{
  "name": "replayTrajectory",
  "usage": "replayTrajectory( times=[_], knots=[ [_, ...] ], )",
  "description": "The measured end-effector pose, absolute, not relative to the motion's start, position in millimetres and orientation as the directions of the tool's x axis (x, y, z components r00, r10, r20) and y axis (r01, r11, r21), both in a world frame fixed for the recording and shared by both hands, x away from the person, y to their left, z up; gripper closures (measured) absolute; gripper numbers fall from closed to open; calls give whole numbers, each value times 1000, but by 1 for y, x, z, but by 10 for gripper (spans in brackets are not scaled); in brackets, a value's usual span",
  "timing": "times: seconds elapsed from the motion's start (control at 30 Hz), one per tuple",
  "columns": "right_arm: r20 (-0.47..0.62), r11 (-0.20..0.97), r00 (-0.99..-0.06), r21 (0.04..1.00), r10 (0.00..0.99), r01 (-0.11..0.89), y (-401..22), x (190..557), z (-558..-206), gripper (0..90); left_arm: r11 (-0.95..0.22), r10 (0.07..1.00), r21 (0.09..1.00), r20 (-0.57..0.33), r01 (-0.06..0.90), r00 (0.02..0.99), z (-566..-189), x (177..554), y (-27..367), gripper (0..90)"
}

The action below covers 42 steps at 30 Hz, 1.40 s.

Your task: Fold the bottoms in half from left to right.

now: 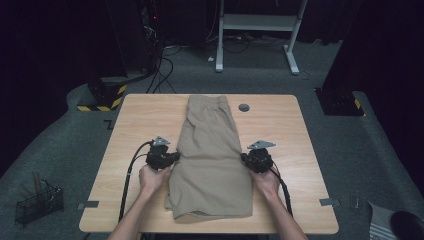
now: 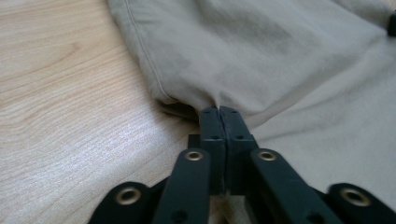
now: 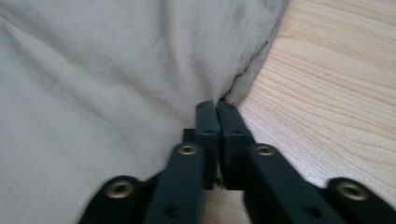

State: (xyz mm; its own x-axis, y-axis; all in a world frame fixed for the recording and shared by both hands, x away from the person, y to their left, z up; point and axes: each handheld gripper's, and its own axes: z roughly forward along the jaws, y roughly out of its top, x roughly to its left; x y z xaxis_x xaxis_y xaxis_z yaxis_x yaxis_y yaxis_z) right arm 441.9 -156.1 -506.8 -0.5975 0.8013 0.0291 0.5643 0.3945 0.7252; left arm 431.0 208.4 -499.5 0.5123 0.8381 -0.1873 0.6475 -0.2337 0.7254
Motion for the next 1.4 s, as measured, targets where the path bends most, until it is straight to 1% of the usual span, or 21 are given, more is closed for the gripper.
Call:
replayTrajectory(
  times=[0.03, 0.13, 0.2, 0.27, 0.37, 0.43, 0.47, 0.53, 0.57, 0.6, 0.73, 0.83, 0.87, 0.93, 0.97, 1.03, 1.1, 1.17, 1.27, 1.33, 1.4],
  knots=[
    [44, 380, -591, 727, 805, 572, -156, 442, -506, 777, -218, 841, 727, -199, 651, 503, -498, 433, 210, 734],
    [65, 350, -580, 740, 812, 573, -157, 445, -501, 668, -203, 850, 740, -191, 641, 491, -492, 439, 208, 588],
    [74, 334, -575, 751, 815, 569, -156, 448, -498, 636, -191, 855, 746, -194, 638, 482, -492, 445, 207, 541],
    [81, 328, -573, 751, 816, 574, -154, 454, -498, 624, -180, 861, 730, -208, 659, 465, -495, 451, 204, 526],
    [98, 318, -567, 745, 818, 587, -151, 461, -502, 637, -178, 865, 721, -210, 669, 456, -500, 458, 201, 537],
    [115, 312, -564, 736, 818, 601, -150, 465, -506, 689, -180, 863, 713, -216, 678, 456, -503, 461, 198, 589],
    [121, 314, -564, 727, 817, 611, -149, 466, -508, 730, -186, 860, 711, -216, 678, 462, -504, 462, 197, 640],
    [110, 330, -573, 722, 812, 607, -149, 466, -511, 843, -200, 854, 715, -207, 669, 477, -506, 462, 198, 810],
    [99, 339, -577, 724, 811, 600, -149, 466, -511, 883, -196, 850, 713, -219, 673, 480, -506, 461, 198, 872],
    [90, 345, -581, 729, 809, 592, -149, 465, -510, 894, -200, 847, 708, -223, 677, 483, -505, 460, 199, 889],
    [62, 381, -606, 726, 793, 573, -154, 454, -505, 900, -220, 827, 701, -234, 678, 511, -503, 445, 205, 898],
    [65, 411, -636, 711, 769, 570, -157, 441, -507, 889, -256, 823, 698, -206, 669, 529, -503, 434, 203, 885],
    [58, 421, -640, 708, 766, 567, -156, 438, -506, 869, -259, 830, 701, -191, 665, 524, -502, 433, 204, 846],
    [47, 411, -631, 722, 774, 557, -157, 436, -503, 775, -221, 849, 716, -193, 662, 493, -498, 437, 205, 669],
    [57, 392, -623, 732, 780, 558, -158, 438, -500, 735, -198, 856, 723, -202, 662, 476, -495, 441, 206, 610],
    [73, 355, -604, 750, 794, 558, -157, 443, -495, 665, -173, 861, 739, -208, 651, 465, -491, 448, 206, 549],
    [79, 335, -588, 758, 805, 560, -154, 450, -491, 632, -168, 859, 745, -211, 646, 466, -490, 456, 203, 545],
    [82, 325, -575, 756, 814, 568, -148, 458, -492, 620, -159, 862, 731, -224, 663, 454, -494, 464, 199, 538],
    [67, 347, -570, 734, 819, 584, -139, 470, -499, 620, -178, 871, 714, -206, 678, 446, -501, 474, 193, 553],
    [50, 357, -561, 725, 826, 589, -135, 473, -505, 661, -190, 874, 717, -187, 671, 447, -504, 476, 190, 628],
    [56, 366, -563, 706, 824, 607, -134, 476, -511, 751, -231, 877, 708, -145, 667, 458, -506, 476, 187, 757]
  ],
)
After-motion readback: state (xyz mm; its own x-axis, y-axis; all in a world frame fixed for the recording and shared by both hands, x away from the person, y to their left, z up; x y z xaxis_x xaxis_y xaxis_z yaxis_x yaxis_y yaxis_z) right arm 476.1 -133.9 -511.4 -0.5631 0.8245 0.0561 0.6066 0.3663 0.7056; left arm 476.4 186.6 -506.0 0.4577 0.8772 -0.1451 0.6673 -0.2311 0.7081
